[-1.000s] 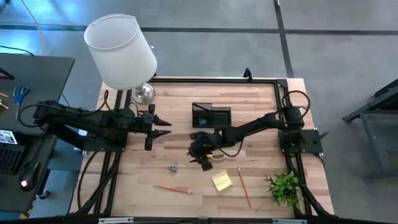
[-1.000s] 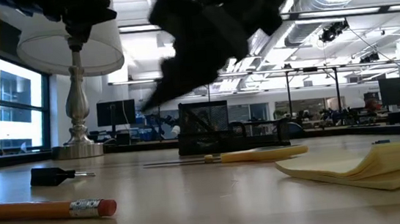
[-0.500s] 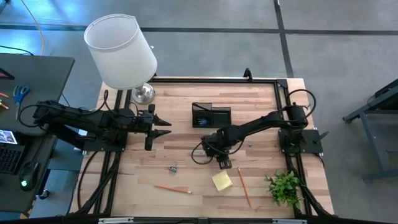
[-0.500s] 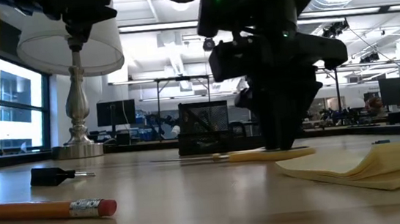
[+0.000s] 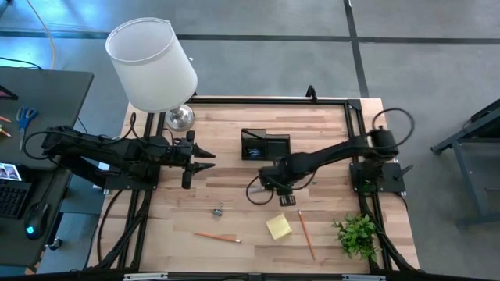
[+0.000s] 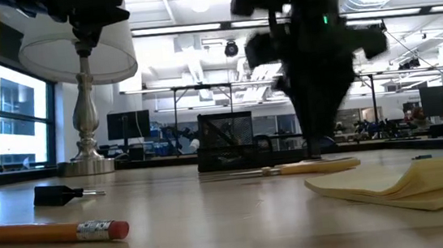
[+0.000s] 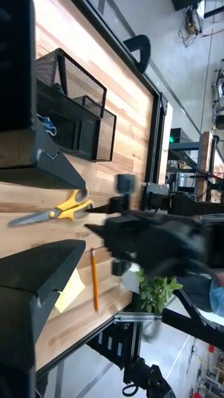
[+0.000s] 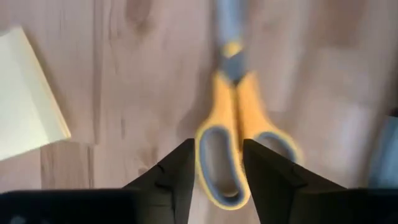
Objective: Pick and place office supplies into organizer
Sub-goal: Put the yellow scissors into the black desk organizer
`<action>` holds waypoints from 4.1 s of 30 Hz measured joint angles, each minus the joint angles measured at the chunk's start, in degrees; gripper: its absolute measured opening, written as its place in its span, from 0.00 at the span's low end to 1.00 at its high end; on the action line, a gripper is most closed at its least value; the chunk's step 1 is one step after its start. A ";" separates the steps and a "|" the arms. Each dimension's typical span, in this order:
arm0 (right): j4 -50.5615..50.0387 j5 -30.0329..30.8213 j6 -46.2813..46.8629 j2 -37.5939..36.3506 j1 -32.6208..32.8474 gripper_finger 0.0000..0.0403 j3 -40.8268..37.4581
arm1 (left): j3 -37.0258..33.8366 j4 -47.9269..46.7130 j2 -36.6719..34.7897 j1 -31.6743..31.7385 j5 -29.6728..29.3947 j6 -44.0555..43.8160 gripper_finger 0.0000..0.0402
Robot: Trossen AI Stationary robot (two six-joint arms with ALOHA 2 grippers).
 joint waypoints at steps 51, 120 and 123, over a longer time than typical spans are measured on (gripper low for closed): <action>13.40 6.42 11.23 -9.03 -3.69 0.29 -17.61 | 0.00 -0.15 0.17 0.00 -1.53 -0.44 0.33; 10.18 7.88 -2.14 -9.01 1.75 0.09 -13.47 | 0.00 -0.07 0.17 0.00 -3.73 -0.44 0.33; 14.89 8.19 -5.23 -9.01 0.93 0.13 -16.73 | 0.00 -0.05 0.17 0.00 -4.13 -0.44 0.33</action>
